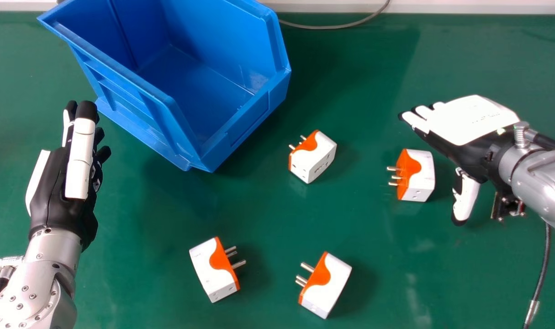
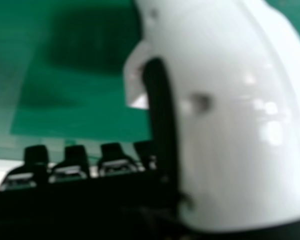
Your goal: Pick all objects and put in blue box
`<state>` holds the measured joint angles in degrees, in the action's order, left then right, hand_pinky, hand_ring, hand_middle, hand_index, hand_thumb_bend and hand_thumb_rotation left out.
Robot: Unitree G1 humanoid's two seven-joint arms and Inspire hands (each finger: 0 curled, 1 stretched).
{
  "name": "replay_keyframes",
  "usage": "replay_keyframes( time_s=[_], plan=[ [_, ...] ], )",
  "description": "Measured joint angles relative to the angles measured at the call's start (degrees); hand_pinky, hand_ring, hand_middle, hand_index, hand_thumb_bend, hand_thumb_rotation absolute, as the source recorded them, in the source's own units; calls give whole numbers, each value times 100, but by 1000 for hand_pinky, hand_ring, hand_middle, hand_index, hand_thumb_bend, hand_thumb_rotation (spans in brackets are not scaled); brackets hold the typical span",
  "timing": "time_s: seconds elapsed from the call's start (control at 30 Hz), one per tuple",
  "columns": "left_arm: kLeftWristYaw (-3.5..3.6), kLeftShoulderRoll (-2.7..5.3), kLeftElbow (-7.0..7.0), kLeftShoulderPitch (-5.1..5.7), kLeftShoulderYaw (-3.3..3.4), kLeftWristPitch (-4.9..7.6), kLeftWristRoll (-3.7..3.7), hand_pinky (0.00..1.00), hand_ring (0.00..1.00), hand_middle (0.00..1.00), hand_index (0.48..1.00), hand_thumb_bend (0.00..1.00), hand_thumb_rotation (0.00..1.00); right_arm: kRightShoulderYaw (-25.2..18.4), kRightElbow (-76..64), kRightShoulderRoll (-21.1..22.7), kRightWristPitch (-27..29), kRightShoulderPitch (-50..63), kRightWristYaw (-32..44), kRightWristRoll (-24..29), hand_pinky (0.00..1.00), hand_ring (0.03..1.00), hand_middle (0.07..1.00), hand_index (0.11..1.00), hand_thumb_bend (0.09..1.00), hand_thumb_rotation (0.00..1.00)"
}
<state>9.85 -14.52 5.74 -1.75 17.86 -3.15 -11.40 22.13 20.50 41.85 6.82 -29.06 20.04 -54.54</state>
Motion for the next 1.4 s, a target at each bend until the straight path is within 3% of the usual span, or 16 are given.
replay_keyframes(
  time_s=[0.43, 0.87, 1.1, 1.4],
  plan=[
    [23, 0, -62, 25, 60, -9, -27, 987, 1000, 1000, 1000, 784, 950, 55, 403, -183, -44, -60, -115, 73, 894, 959, 968, 955, 1000, 141],
    [29, 1, -73, 28, 57, -11, -40, 992, 1000, 1000, 1000, 777, 954, 77, 783, -351, -132, -296, -122, 226, 883, 950, 963, 949, 1000, 172],
    [93, 0, -74, 39, 60, -10, -49, 994, 1000, 1000, 1000, 774, 953, 107, 1068, -392, -206, -457, -119, 275, 883, 950, 963, 949, 1000, 177],
    [99, 0, -74, 39, 60, -10, -44, 994, 1000, 1000, 1000, 768, 956, 138, 1150, -438, -218, -506, -113, 337, 881, 951, 965, 949, 1000, 175]
  ],
)
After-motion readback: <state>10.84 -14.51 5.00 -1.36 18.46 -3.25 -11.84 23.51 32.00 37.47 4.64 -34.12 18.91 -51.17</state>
